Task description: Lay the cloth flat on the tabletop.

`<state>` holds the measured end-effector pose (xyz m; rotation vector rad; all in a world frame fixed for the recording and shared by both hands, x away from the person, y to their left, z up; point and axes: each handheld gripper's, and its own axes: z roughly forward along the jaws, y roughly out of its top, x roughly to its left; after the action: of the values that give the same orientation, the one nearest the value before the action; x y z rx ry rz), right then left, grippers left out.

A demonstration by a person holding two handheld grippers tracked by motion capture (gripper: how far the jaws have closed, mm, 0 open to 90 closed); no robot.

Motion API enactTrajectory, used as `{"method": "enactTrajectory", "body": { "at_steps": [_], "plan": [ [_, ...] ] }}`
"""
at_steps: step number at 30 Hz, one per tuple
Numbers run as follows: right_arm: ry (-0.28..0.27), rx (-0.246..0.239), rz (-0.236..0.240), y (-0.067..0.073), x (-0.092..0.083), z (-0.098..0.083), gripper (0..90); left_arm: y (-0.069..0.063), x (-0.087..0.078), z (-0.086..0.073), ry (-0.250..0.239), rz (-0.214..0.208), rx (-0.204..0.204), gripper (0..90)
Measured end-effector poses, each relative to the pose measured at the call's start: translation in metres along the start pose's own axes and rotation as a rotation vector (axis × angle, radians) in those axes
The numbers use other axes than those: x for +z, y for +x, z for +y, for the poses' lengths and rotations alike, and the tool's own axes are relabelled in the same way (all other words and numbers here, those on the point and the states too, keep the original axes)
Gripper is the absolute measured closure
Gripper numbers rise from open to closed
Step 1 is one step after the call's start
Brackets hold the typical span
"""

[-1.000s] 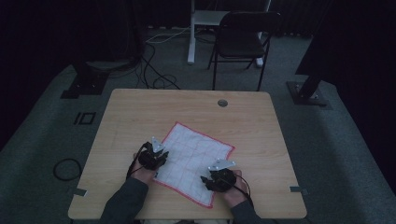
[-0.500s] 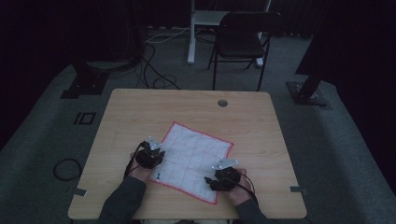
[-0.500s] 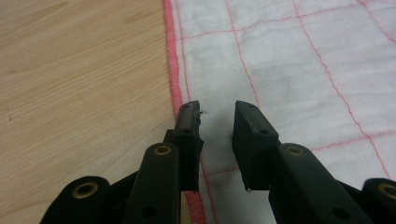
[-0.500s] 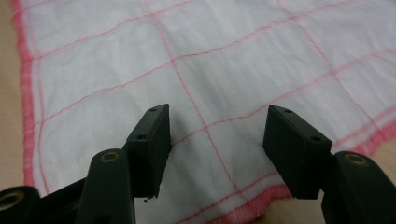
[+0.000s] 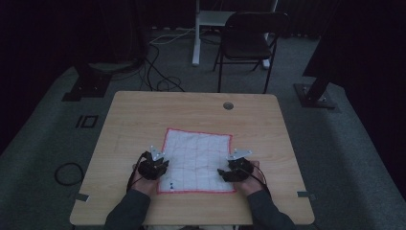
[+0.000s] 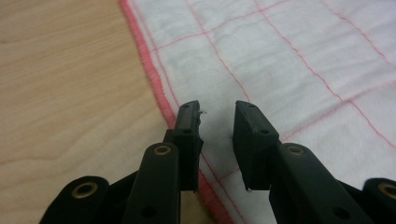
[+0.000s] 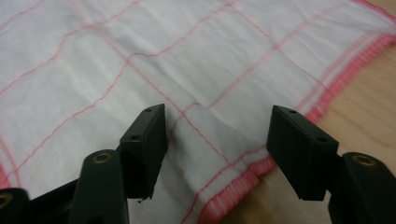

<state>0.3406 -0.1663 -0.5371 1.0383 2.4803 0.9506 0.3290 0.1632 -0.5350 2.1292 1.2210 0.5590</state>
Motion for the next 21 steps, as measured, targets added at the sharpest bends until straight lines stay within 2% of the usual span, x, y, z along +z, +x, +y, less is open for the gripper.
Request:
{"method": "enactTrajectory", "body": {
  "at_steps": [2, 4, 12, 15, 19, 20, 21],
  "plan": [
    [0.000, 0.017, -0.012, -0.008, 0.002, 0.002, 36.2, -0.003, -0.003, -0.004, -0.007, -0.007, 0.000, 72.0],
    [0.003, 0.028, -0.012, -0.009, 0.002, 0.002, 36.1, -0.005, -0.004, -0.006, -0.015, -0.007, 0.001, 71.8],
    [0.013, 0.079, -0.035, 0.002, -0.011, -0.013, 29.2, -0.004, -0.005, -0.008, -0.028, -0.012, 0.009, 67.2],
    [0.012, 0.080, -0.040, 0.004, -0.014, -0.017, 27.6, -0.004, -0.006, -0.010, -0.039, -0.013, 0.007, 64.1],
    [-0.028, 0.106, -0.057, 0.004, -0.020, -0.022, 29.2, 0.000, -0.013, -0.013, -0.062, -0.005, -0.016, 61.2],
    [-0.059, 0.132, -0.060, 0.003, -0.025, -0.023, 30.0, 0.004, -0.018, -0.013, -0.079, -0.006, -0.034, 60.9],
    [-0.077, 0.138, -0.068, 0.003, -0.027, -0.023, 30.6, 0.004, -0.018, -0.013, -0.079, -0.006, -0.034, 60.7]
  ]
}}
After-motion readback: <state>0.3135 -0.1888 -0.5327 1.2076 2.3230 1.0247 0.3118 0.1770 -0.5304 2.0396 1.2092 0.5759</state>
